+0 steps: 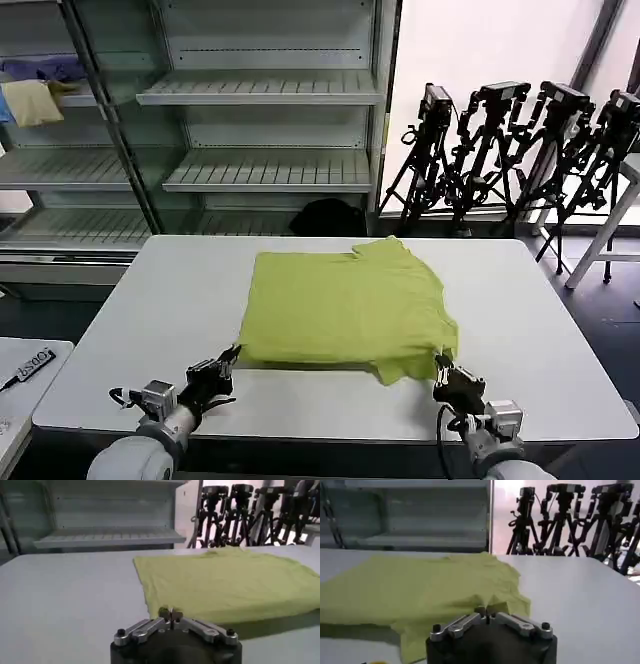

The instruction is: Fold and organize the clothes.

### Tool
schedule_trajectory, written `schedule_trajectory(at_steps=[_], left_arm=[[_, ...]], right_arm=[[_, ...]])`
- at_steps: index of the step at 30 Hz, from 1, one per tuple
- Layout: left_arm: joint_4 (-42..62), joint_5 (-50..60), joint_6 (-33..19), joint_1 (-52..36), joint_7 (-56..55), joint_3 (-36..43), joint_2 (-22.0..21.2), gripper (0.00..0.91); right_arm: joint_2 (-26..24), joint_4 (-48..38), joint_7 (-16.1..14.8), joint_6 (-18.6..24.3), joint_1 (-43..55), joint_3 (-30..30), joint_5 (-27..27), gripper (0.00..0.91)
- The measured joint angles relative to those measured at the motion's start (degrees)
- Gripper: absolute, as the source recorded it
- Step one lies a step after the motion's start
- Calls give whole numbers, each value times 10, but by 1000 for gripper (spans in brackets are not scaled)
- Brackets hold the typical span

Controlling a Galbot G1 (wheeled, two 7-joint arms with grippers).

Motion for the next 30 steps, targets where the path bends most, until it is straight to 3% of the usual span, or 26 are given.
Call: schedule_trajectory(at_steps=[15,30], left_arm=[[68,40,2,-90,-10,18,-21,0],[108,95,2,-125,-2,25,-24,10]], right_arm=[[18,-88,-16,-19,105,-17,-34,0],[21,-146,-22,-24,170,-20,-52,0]])
